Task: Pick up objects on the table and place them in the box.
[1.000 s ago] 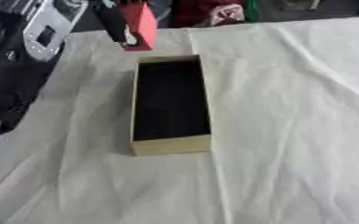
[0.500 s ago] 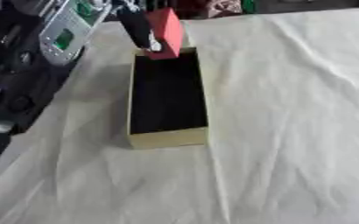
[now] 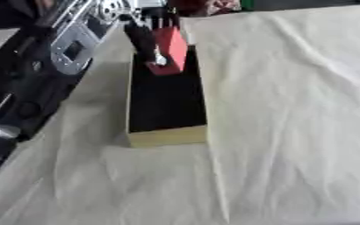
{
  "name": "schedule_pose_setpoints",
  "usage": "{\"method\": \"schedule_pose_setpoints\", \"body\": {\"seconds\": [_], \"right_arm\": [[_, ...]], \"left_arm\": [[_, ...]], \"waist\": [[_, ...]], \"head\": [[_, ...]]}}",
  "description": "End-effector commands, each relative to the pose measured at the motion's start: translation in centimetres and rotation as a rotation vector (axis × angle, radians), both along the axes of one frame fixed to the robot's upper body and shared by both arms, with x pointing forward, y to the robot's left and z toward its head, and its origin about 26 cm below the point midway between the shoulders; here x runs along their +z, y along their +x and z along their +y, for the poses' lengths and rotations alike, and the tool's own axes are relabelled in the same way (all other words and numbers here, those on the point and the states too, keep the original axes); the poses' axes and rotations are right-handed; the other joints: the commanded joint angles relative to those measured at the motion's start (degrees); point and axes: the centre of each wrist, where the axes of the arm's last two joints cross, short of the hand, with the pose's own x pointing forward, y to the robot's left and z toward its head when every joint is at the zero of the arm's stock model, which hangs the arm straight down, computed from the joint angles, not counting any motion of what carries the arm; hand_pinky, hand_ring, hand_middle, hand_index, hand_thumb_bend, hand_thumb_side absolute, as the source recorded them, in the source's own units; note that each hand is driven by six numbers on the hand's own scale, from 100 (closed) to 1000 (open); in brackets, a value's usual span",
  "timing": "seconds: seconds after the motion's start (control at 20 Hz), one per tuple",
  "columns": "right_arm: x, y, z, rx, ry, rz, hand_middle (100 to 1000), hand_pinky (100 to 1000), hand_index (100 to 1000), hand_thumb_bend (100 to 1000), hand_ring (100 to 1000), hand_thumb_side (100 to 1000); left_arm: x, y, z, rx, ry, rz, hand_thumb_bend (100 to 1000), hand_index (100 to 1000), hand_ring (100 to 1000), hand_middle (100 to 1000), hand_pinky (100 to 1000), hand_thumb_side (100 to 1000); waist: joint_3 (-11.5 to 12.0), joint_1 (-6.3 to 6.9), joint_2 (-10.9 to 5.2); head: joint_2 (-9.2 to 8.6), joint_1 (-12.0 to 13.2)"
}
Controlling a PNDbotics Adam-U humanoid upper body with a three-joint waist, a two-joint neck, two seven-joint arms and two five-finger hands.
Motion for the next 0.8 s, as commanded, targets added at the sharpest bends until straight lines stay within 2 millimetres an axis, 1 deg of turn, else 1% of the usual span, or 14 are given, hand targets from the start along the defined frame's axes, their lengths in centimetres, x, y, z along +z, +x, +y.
{"method": "schedule_pose_setpoints", "body": {"seconds": [0.05,0.1,0.15,0.2,0.25,0.3,0.35,0.4,0.5,0.65,0.8], "right_arm": [[1.4,-0.6,0.0,0.0,-0.031,-0.038,882,880,847,100,871,453],[1.5,-0.6,0.0,0.001,-0.031,-0.039,882,880,847,100,871,453],[1.5,-0.6,0.0,0.002,-0.03,-0.039,882,880,847,100,871,453],[1.5,-0.6,0.0,0.002,-0.03,-0.039,882,880,847,100,871,454],[1.5,-0.6,0.0,0.002,-0.03,-0.039,882,880,847,100,871,453],[1.5,-0.6,0.0,0.002,-0.029,-0.04,882,880,847,100,871,453],[1.5,-0.6,0.0,0.002,-0.029,-0.04,882,880,847,100,871,453],[1.5,-0.6,0.0,0.002,-0.029,-0.041,882,880,846,100,871,453],[1.5,-0.7,0.0,0.001,-0.027,-0.043,882,880,847,100,871,453],[1.5,-0.7,0.0,-0.001,-0.027,-0.041,882,881,846,100,871,452],[1.4,-0.7,-0.1,-0.005,-0.024,-0.041,882,881,846,100,871,452]], "left_arm": [[0.3,0.0,0.1,-0.019,0.047,0.038,634,726,677,632,689,100],[0.1,0.1,0.1,-0.028,0.062,0.05,666,764,721,683,726,100],[-0.1,0.2,0.2,-0.038,0.075,0.059,667,790,757,715,775,100],[-0.3,0.3,0.2,-0.047,0.088,0.06,752,830,796,756,825,100],[-0.4,0.3,0.3,-0.057,0.102,0.056,826,858,822,784,848,100],[-0.5,0.4,0.4,-0.065,0.114,0.051,872,873,842,802,864,100],[-0.6,0.5,0.5,-0.07,0.127,0.044,943,888,860,821,879,100],[-0.6,0.6,0.7,-0.073,0.138,0.038,989,902,872,835,886,144],[-0.3,0.6,1.0,-0.074,0.15,0.013,1000,913,883,847,898,190],[0.9,0.2,1.4,-0.083,0.148,-0.041,1000,922,894,856,913,245],[2.3,-0.6,1.9,-0.089,0.129,-0.101,1000,921,894,855,915,246]], "waist": [[-0.04,0.39,-0.94],[-0.05,0.4,-0.92],[-0.06,0.4,-0.91],[-0.05,0.4,-0.89],[-0.05,0.38,-0.87],[-0.04,0.37,-0.86],[-0.03,0.36,-0.84],[-0.02,0.34,-0.83],[0.04,0.32,-0.82],[0.21,0.29,-0.83],[0.41,0.25,-0.83]], "head": [[0.6,-0.11],[0.57,-0.09],[0.54,-0.07],[0.52,-0.04],[0.53,0.01],[0.54,0.05],[0.59,0.09],[0.64,0.13],[0.77,0.21],[0.99,0.4],[1.05,0.64]]}}
